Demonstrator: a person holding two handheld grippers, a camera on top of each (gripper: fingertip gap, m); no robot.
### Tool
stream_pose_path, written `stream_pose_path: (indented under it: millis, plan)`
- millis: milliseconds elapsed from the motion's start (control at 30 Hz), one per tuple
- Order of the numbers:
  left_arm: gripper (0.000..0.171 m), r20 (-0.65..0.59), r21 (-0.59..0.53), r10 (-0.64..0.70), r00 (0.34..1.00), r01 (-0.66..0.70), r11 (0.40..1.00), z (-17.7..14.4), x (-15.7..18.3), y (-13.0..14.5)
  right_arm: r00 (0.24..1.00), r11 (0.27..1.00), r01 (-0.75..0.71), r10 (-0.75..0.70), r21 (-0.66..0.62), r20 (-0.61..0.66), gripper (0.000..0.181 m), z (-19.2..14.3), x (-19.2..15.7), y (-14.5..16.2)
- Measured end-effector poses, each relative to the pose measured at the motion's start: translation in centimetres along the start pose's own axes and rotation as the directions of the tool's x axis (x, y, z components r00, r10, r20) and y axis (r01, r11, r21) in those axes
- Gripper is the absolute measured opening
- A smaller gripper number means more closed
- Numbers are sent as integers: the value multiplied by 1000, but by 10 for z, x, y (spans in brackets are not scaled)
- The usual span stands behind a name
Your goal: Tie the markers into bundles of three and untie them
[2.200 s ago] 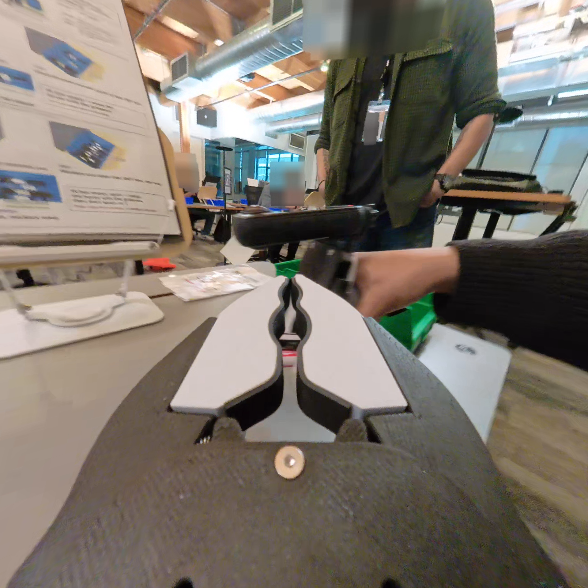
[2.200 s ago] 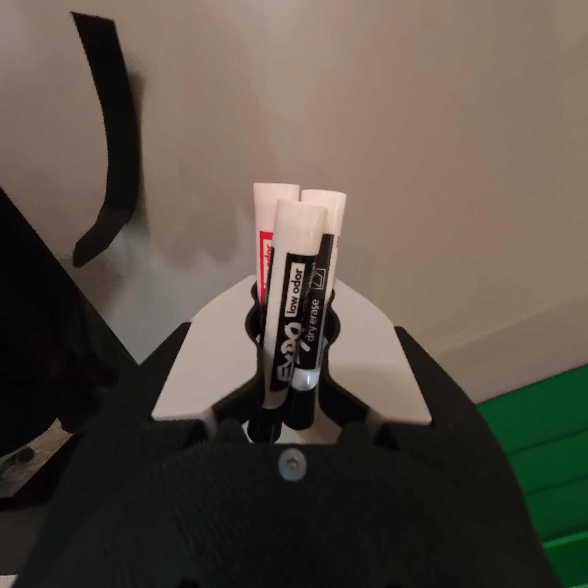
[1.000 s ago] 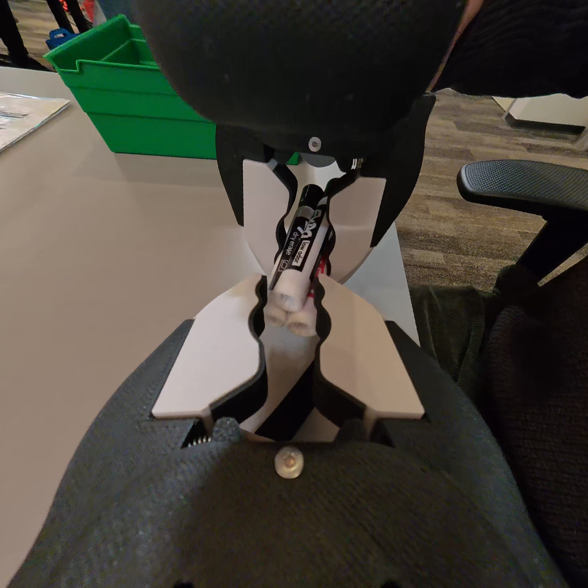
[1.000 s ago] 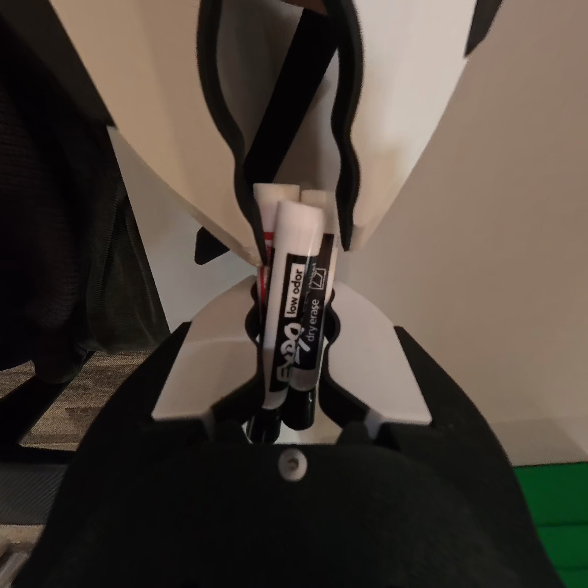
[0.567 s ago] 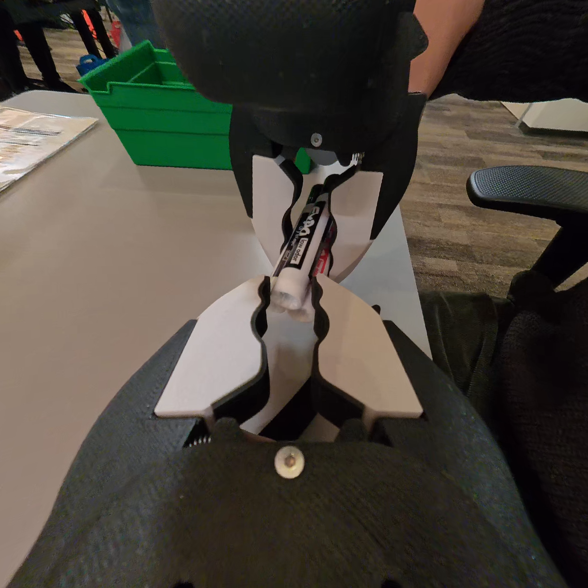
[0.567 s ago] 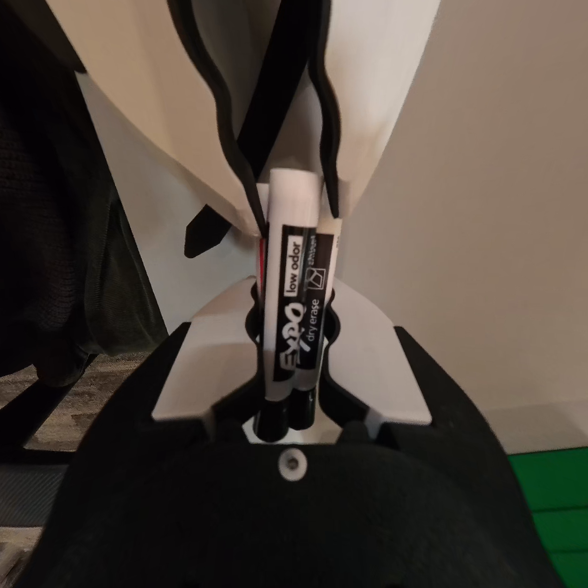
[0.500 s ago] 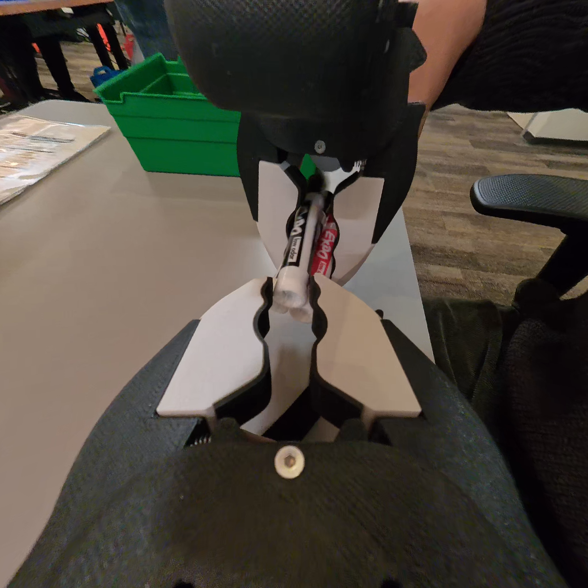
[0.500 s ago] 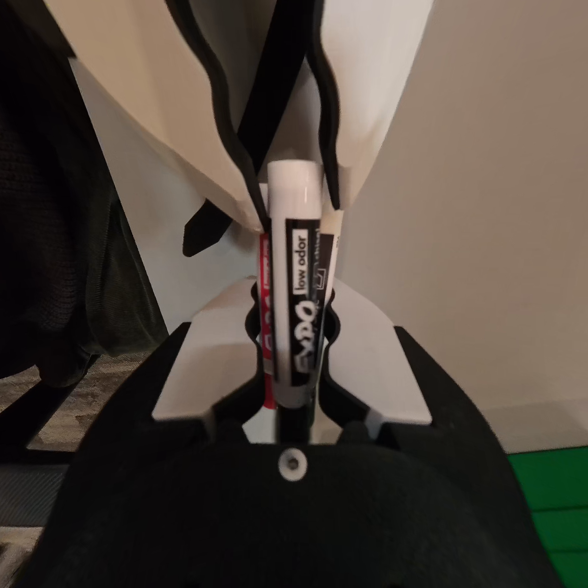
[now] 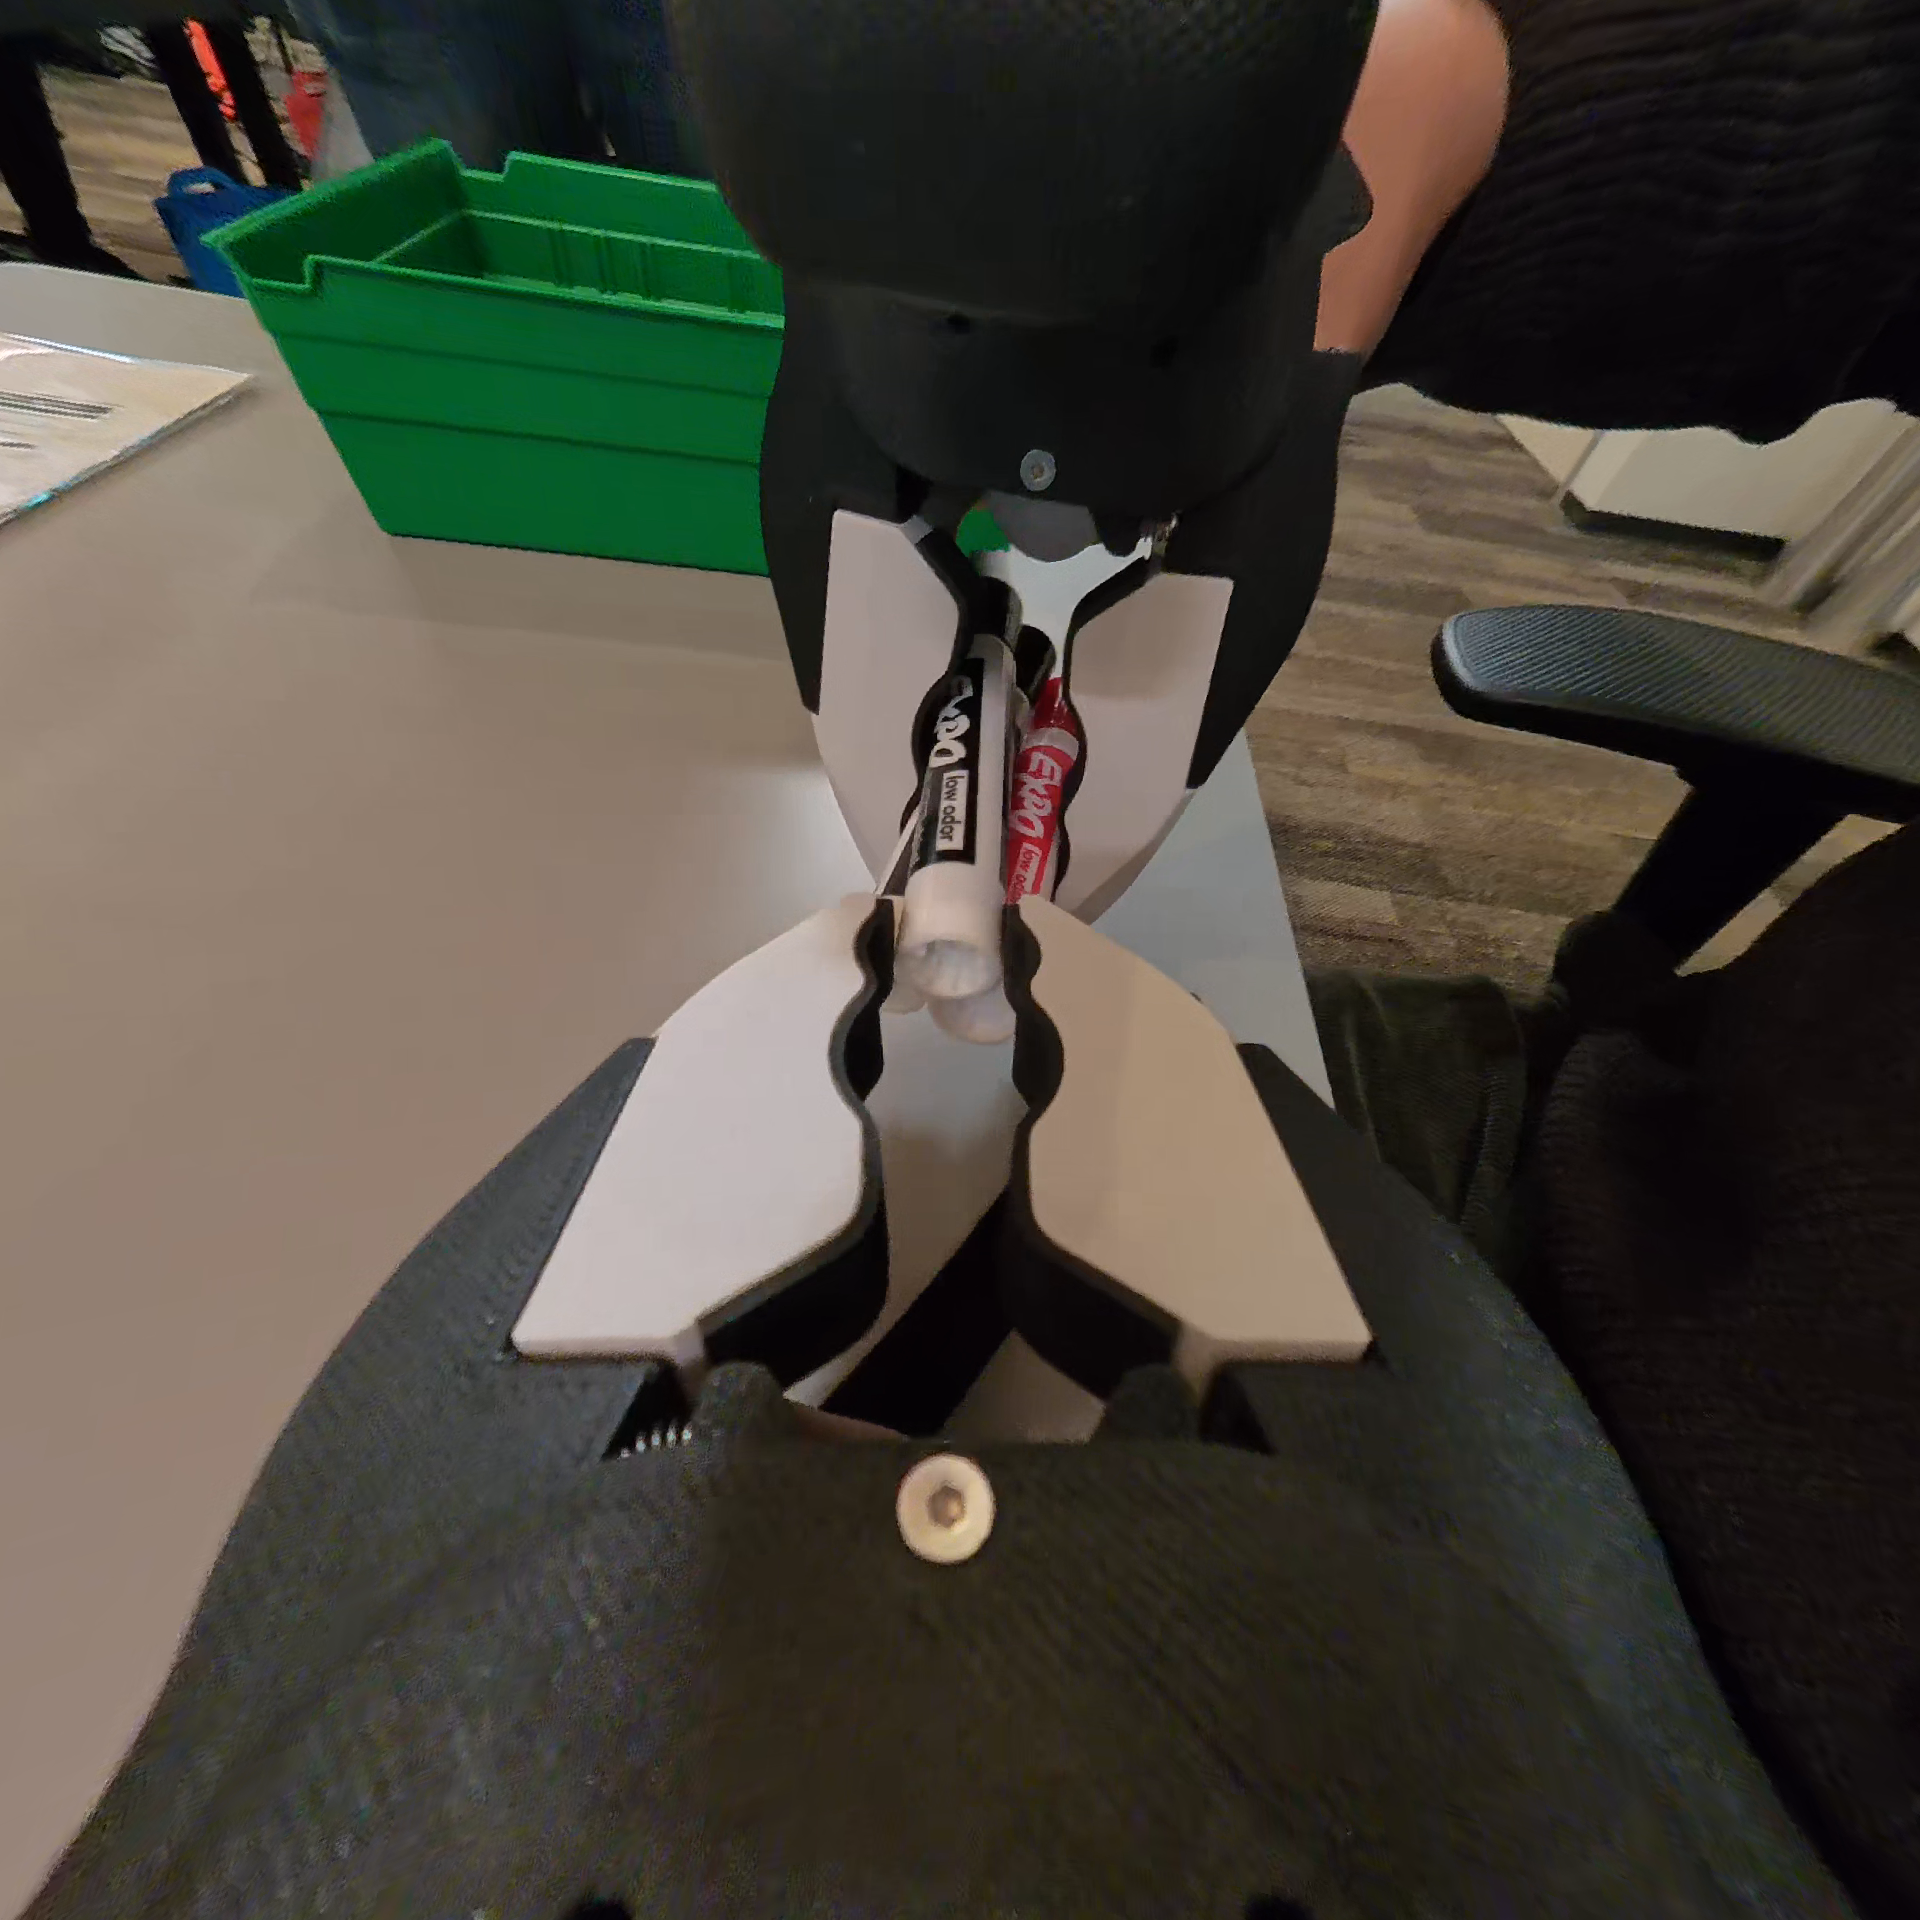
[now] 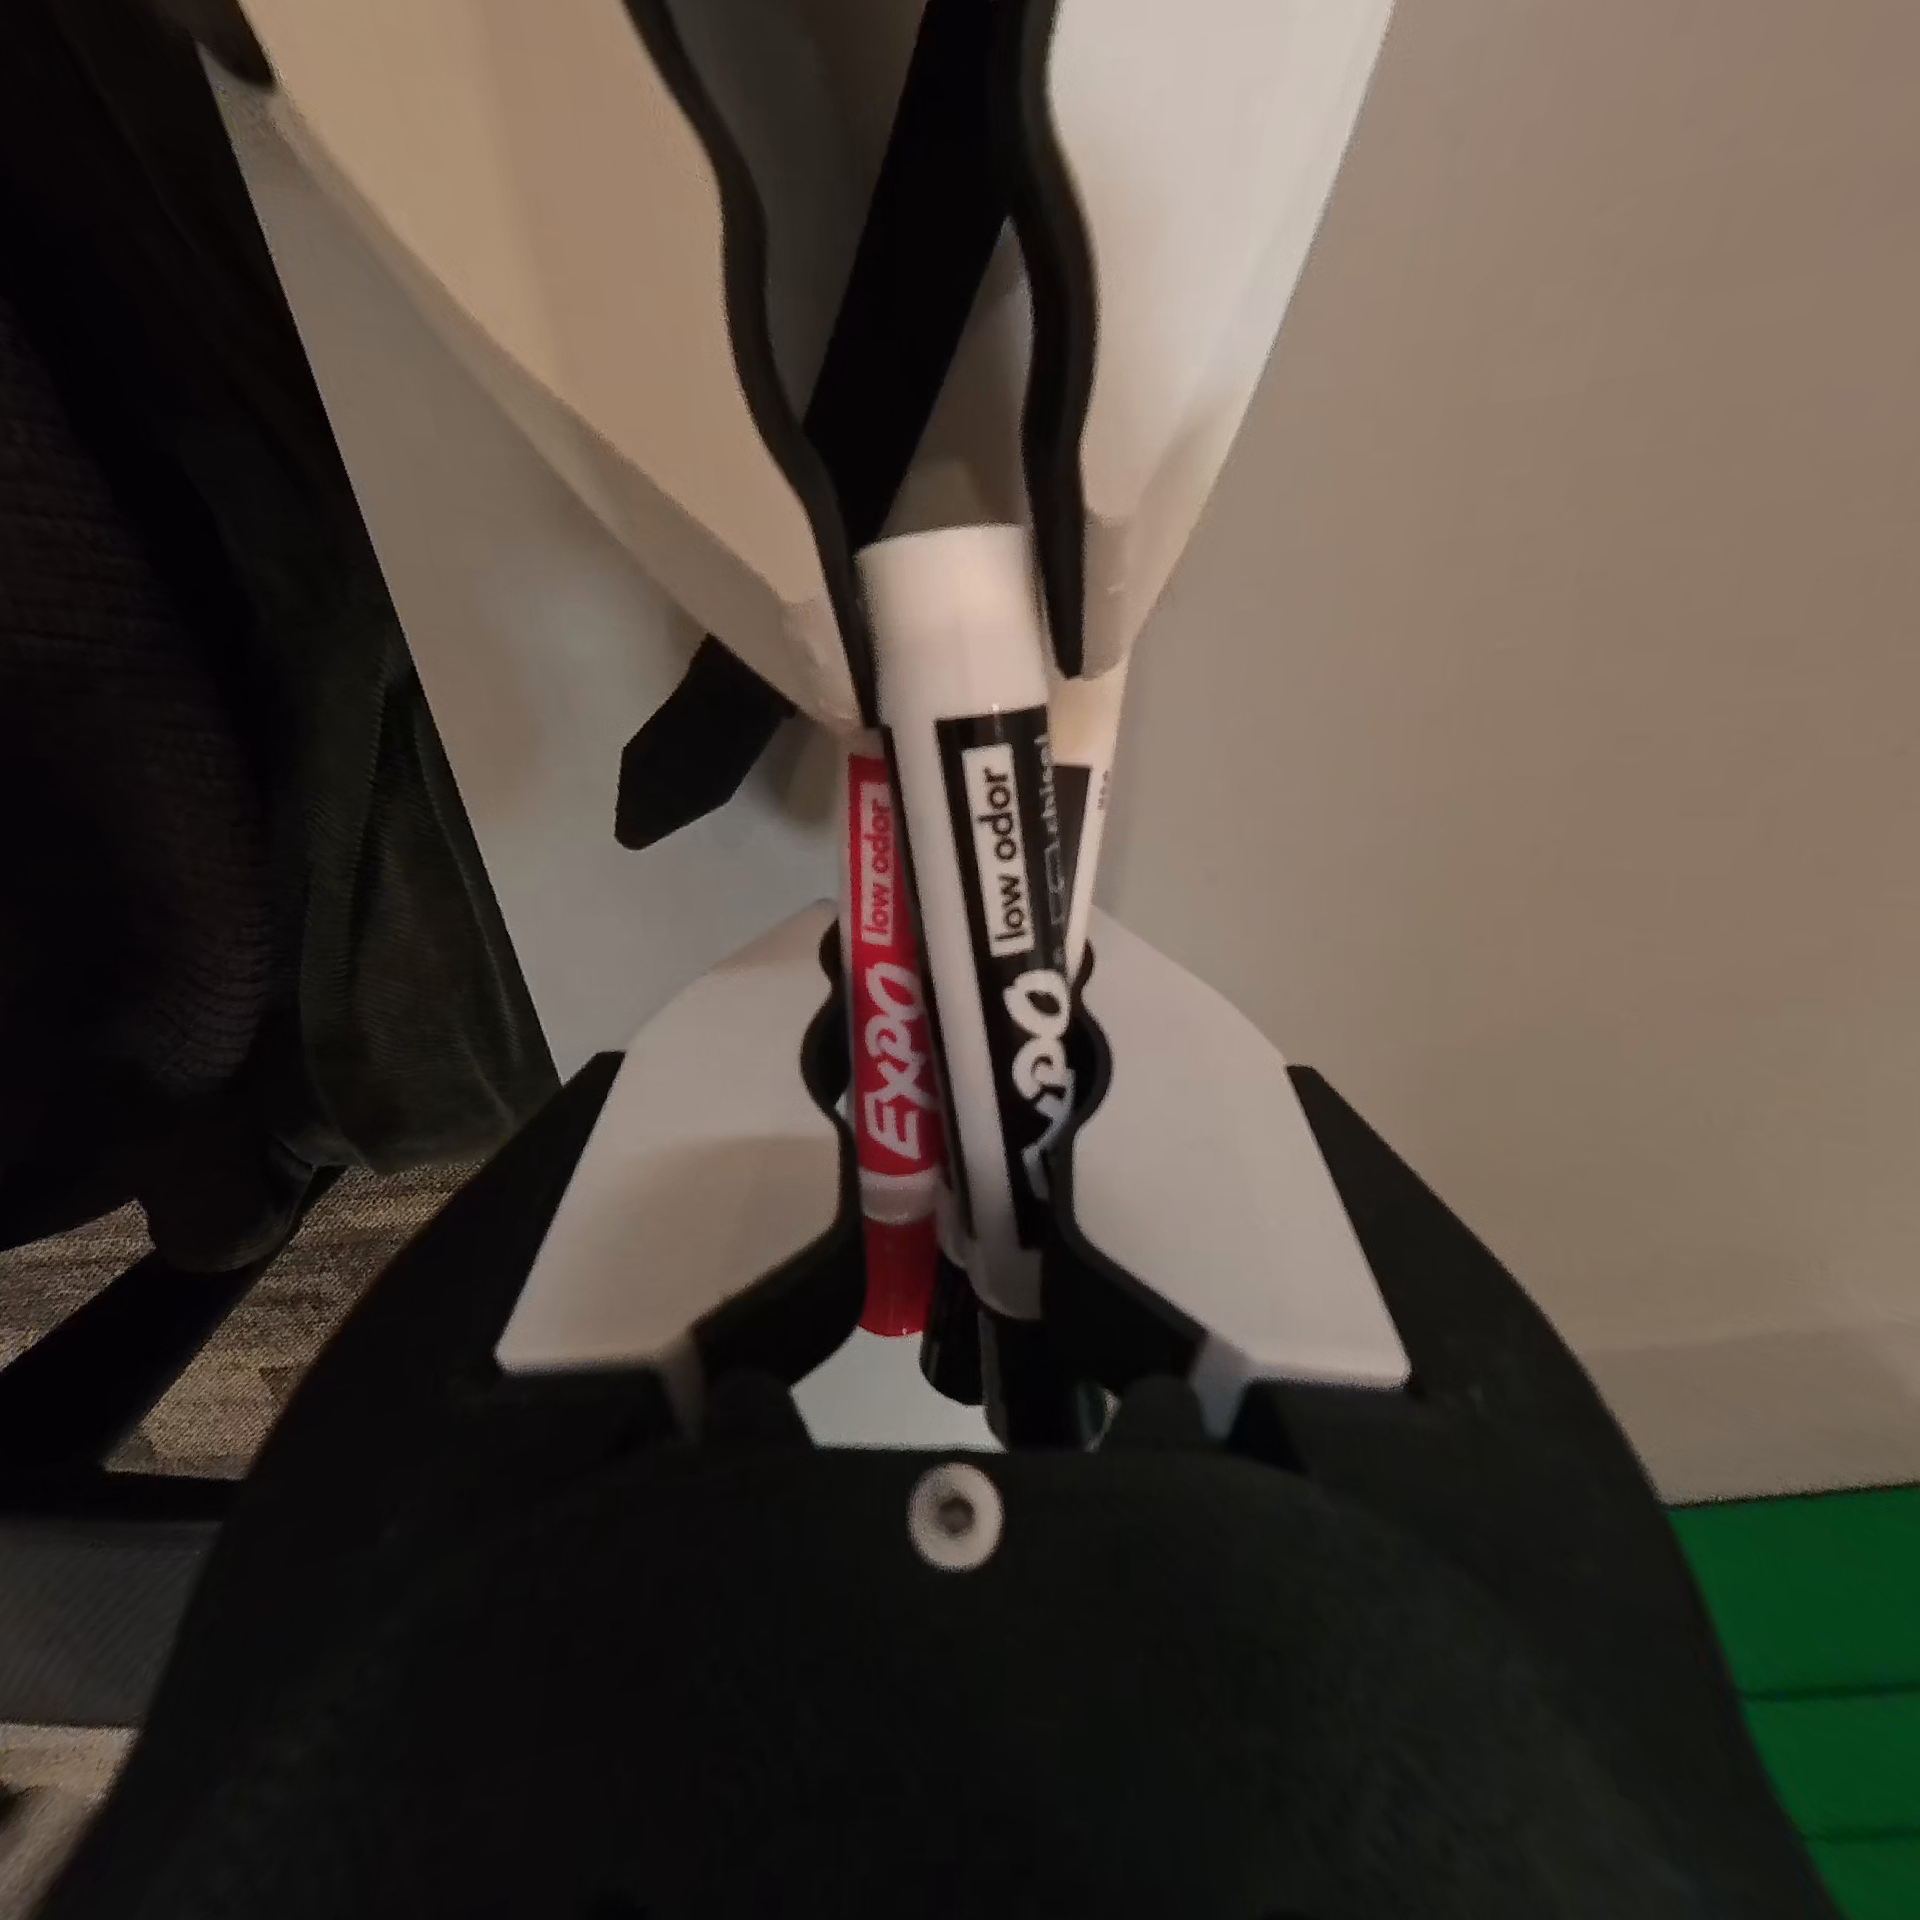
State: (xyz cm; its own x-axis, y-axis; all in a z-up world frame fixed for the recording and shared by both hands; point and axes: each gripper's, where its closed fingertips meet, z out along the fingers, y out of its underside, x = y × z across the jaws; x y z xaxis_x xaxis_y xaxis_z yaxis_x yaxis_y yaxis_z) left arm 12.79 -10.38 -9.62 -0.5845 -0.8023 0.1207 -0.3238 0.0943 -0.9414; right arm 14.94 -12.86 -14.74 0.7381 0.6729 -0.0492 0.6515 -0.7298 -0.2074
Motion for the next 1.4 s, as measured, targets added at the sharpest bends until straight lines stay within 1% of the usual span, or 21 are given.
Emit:
stream_pose_path:
  millis: [200, 767, 1000, 1233, 1400]
  plan:
    - [21, -65, 10, -7, 998, 8, 1000, -5, 6, 0, 1000, 1000, 10, -10, -8, 11, 37, 1, -3, -2]
    - [21, -124, -13, 17, 992, -19, 1000, -6, 12, 7, 996, 998, 70, -69, -8, 51, 38, 3, -12, -4]
    - [21, -127, -32, 13, 992, -17, 999, -6, 13, 10, 995, 997, 80, -80, -9, 59, 38, 3, -14, -4]
    - [24, -112, 17, -2, 994, 4, 1000, -10, 10, 1, 996, 997, 80, -79, -10, 50, 38, 3, -12, -4]
    - [18, -102, 9, 2, 995, -1, 1000, -10, 9, 3, 996, 997, 80, -80, -2, 41, 38, 3, -11, -5]
